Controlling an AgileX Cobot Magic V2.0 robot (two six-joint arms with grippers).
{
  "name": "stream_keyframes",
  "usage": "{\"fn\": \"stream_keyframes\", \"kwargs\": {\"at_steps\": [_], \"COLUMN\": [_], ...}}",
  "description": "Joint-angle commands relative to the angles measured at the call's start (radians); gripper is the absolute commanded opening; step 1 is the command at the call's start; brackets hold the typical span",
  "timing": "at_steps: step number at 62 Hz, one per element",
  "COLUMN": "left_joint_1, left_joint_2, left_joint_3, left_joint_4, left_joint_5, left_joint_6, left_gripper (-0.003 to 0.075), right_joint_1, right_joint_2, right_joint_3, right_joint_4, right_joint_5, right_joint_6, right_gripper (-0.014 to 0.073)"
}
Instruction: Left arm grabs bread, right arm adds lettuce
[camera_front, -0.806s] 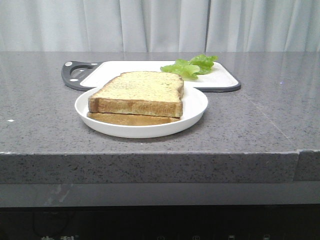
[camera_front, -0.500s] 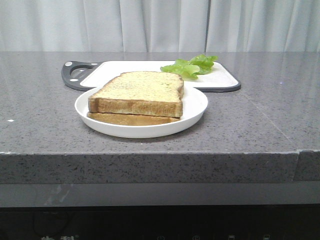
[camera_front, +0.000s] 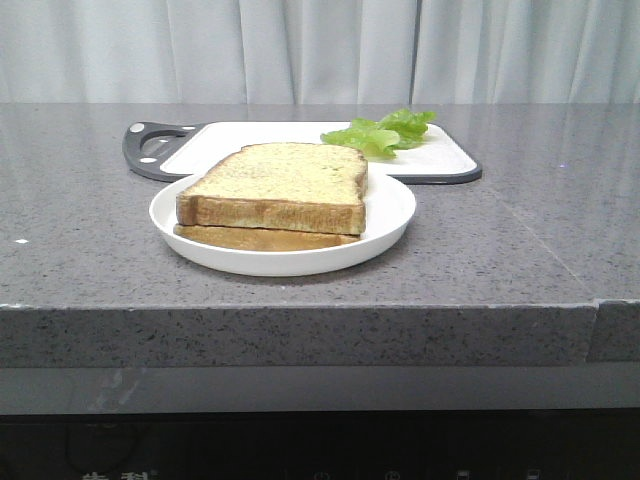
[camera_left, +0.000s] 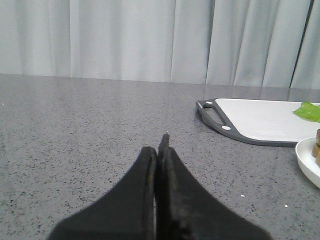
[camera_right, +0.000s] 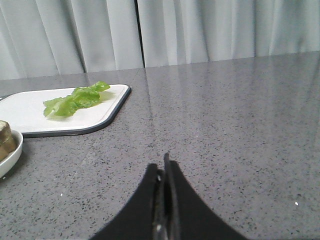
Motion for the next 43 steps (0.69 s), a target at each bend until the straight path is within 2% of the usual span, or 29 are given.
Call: {"fn": "stream_keyframes", "kwargs": {"at_steps": [1, 12, 17, 31, 43], "left_joint_1": [0.002, 0.002, 0.002, 0.002, 0.002], "left_joint_2": [-0.018, -0.018, -0.016, 0.032, 0.159], "left_joint_3": [0.004, -0.018, -0.074, -0.348, -0.599], "left_joint_4": [-0.002, -0.014, -0.029, -0.029, -0.023], "left_joint_5": [-0.089, -0.177, -0.167, 0.062, 0.272], "left_joint_6": [-0.006, -0.003, -0.003, -0.003, -0.003], "left_gripper": [-0.002, -0.002, -0.002, -0.002, -0.002], "right_joint_1": [-0.002, -0.002, -0.002, -0.002, -0.002], "right_joint_2": [-0.023, -0.023, -0.023, 0.009, 0.154], "right_joint_3": [-0.002, -0.027, -0.082, -0.311, -0.565], "right_joint_4": [-0.012, -0.012, -0.012, -0.045, -0.045], "right_joint_5": [-0.083, -0.078, -0.039, 0.133, 0.28], "right_joint_6": [-0.003, -0.003, -0.003, -0.003, -0.003], "right_gripper": [-0.0067, -0.0067, -0.0067, -0.0067, -0.0067]}}
